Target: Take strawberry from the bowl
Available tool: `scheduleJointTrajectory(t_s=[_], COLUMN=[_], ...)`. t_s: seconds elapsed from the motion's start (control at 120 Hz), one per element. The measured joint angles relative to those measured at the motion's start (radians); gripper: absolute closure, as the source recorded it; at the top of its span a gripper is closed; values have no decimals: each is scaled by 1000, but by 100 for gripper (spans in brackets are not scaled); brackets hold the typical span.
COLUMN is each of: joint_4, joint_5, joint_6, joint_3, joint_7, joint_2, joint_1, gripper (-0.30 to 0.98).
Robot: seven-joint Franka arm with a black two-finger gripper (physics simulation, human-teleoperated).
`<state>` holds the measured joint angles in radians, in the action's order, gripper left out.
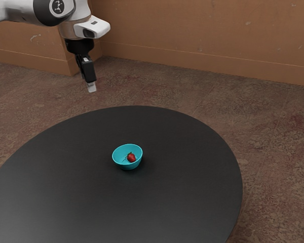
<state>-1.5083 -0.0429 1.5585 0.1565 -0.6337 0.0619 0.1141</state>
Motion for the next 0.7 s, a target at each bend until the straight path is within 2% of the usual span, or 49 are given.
scheduleJointTrajectory(t_s=[0.292,0.4,0.475,0.575,0.7], joint_4=[3,70,118,132,121], joint_5=[13,15,-2,-100,-125], joint_6=[0,0,0,1,16], joint_3=[6,11,17,18,8], joint_7=[-10,-4,30,113,233], joint_2=[3,7,69,219,324], joint_1=[19,9,-14,-38,-28], gripper=[0,0,0,0,0])
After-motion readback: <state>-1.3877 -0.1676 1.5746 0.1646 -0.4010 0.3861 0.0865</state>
